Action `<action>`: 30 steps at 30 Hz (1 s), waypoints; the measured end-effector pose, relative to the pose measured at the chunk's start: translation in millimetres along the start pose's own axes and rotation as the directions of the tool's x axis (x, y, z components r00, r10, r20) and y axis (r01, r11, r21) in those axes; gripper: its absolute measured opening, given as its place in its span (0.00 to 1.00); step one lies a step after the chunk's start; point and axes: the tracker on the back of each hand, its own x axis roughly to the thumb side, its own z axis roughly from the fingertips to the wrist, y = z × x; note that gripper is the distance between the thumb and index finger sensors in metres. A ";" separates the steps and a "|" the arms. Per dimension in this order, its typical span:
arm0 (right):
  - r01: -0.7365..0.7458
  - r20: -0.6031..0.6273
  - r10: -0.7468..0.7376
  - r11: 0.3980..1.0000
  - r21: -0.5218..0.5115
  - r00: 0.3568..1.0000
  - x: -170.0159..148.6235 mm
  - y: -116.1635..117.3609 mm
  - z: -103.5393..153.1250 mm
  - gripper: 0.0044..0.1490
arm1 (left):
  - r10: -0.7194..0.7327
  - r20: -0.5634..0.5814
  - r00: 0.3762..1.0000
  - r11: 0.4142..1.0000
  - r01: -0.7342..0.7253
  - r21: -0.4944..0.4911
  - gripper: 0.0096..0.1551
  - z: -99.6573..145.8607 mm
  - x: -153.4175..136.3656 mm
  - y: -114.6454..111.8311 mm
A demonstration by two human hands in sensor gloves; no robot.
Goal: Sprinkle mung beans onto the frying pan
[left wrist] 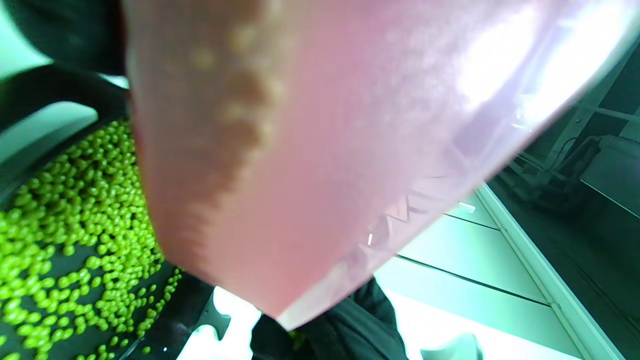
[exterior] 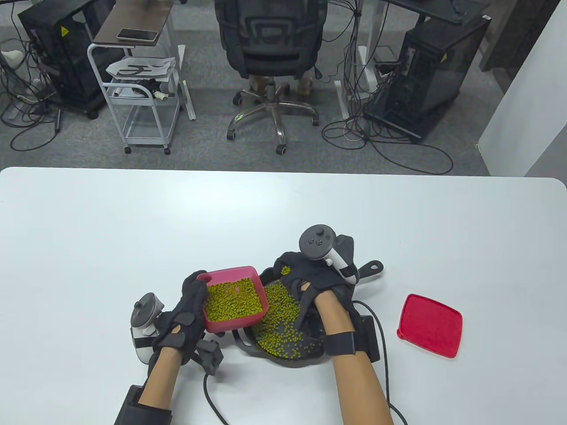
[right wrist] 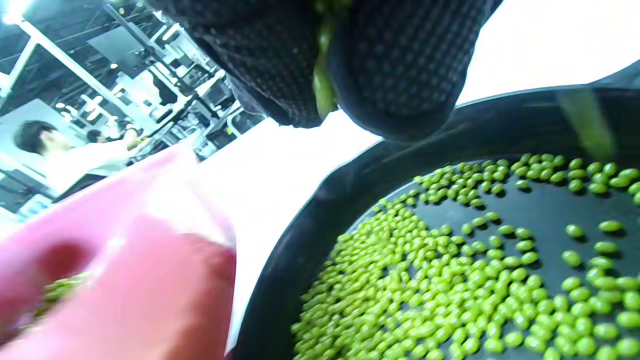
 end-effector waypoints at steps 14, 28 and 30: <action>-0.157 -0.109 0.156 0.988 0.000 0.982 -30.3 -3.3 -6.5 0.25 | 0.002 0.001 1.000 1.000 -0.002 0.001 0.44 0.5 1.3 1.7; -0.203 -0.046 0.228 0.928 0.312 0.973 -26.7 28.0 17.4 0.24 | 0.002 0.006 1.000 1.000 -0.002 -0.003 0.44 0.8 1.9 2.6; -0.208 -0.018 0.226 0.922 0.326 0.974 -20.5 33.5 19.8 0.24 | 0.002 0.006 1.000 1.000 -0.002 -0.003 0.44 0.9 1.9 2.8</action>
